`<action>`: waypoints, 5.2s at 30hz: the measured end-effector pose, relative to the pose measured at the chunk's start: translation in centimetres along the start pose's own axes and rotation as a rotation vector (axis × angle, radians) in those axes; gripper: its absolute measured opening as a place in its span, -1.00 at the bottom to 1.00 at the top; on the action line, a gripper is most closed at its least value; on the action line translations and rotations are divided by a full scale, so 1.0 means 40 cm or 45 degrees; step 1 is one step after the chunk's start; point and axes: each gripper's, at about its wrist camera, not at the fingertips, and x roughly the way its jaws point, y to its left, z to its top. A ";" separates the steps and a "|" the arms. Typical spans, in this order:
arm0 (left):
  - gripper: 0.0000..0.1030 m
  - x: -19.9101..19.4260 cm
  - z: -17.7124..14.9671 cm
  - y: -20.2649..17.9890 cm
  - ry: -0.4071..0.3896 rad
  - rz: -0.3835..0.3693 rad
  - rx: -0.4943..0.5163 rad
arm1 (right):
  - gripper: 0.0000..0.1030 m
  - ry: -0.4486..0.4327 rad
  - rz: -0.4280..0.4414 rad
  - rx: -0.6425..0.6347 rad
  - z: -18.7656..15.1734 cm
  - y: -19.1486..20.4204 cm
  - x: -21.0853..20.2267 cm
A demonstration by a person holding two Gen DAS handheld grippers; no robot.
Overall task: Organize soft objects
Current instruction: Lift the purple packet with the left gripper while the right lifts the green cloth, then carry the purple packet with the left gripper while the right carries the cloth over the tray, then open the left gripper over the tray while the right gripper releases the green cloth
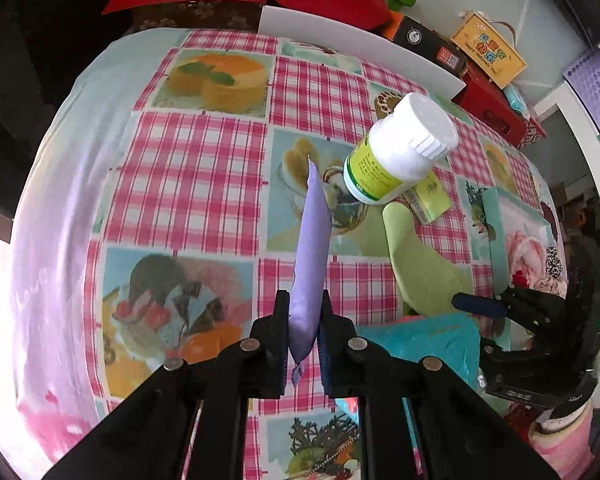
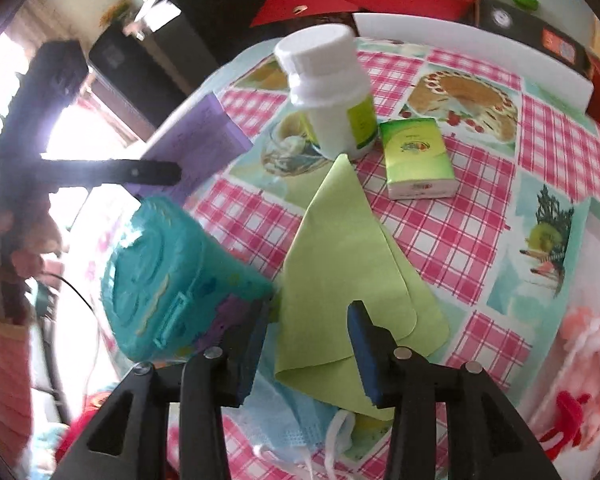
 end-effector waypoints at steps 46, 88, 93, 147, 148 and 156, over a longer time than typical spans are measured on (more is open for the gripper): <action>-0.76 -0.265 -0.056 -0.203 -0.395 0.065 -0.085 | -0.90 -0.355 -0.063 0.095 -0.035 -0.012 -0.237; -0.76 0.057 -0.057 -0.835 -0.253 -0.384 0.257 | -0.90 -0.605 -0.835 0.827 -0.287 -0.467 -0.644; -0.76 0.093 -0.056 -0.816 -0.230 -0.423 0.215 | -0.90 -0.548 -0.832 0.841 -0.286 -0.484 -0.614; -0.05 0.164 -0.080 -0.766 -0.078 -0.316 0.176 | -0.72 -0.204 -0.753 0.700 -0.220 -0.458 -0.416; -0.02 0.155 -0.081 -0.764 -0.093 -0.304 0.181 | -0.72 -0.213 -0.753 0.699 -0.219 -0.455 -0.421; 0.16 0.127 -0.062 -0.723 -0.185 -0.124 0.151 | -0.60 -0.196 -0.760 0.703 -0.214 -0.453 -0.409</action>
